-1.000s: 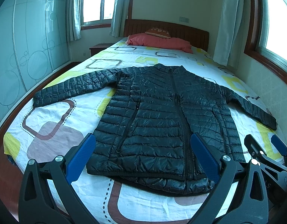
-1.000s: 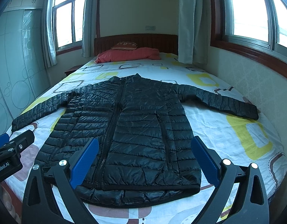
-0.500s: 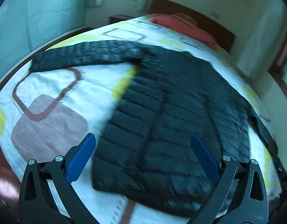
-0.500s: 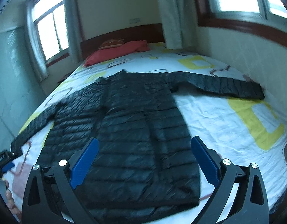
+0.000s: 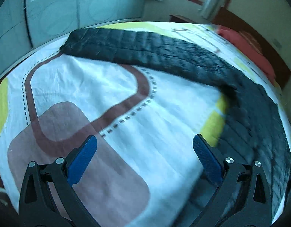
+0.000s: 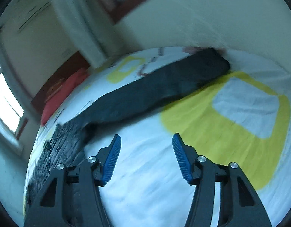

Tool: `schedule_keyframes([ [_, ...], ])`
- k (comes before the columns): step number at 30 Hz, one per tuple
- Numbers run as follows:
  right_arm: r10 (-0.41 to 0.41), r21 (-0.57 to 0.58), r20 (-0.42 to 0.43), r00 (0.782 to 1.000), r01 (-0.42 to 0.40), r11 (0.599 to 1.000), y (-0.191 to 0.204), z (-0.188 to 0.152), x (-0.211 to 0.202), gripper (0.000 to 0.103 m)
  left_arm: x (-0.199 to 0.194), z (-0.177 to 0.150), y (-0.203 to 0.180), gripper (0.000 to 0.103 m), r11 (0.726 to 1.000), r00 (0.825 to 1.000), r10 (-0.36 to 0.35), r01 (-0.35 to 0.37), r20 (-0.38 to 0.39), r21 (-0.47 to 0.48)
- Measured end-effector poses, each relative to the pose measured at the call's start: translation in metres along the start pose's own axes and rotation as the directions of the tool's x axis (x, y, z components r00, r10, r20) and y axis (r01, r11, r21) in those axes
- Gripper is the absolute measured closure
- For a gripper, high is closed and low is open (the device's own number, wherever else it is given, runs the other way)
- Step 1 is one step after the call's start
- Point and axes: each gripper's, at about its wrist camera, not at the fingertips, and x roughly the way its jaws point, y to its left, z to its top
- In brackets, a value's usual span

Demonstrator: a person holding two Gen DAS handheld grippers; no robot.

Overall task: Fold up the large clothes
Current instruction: 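Grasp the sleeve cuff nearest the right tool and fold it across the jacket body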

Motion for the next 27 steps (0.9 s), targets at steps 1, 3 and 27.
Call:
schedule_keyframes([
  [1, 0.013, 0.028, 0.004, 1.0, -0.013, 1.0, -0.009, 0.005, 0.005, 0.046, 0.003, 0.001, 0.001, 0.004, 1.0, 1.0, 0.006, -0.006, -0.003, -0.01],
  [3, 0.048, 0.105, 0.009, 0.999, -0.048, 0.993, -0.029, 0.016, 0.018, 0.042, 0.012, 0.003, 0.005, 0.016, 0.999, 1.0, 0.028, -0.028, -0.006, -0.031],
  [27, 0.023, 0.339, 0.198, 0.98, -0.09, 0.936, -0.107, 0.103, 0.107, 0.076, 0.014, 0.002, 0.033, 0.006, 0.983, 0.988, -0.076, 0.097, 0.132, -0.158],
])
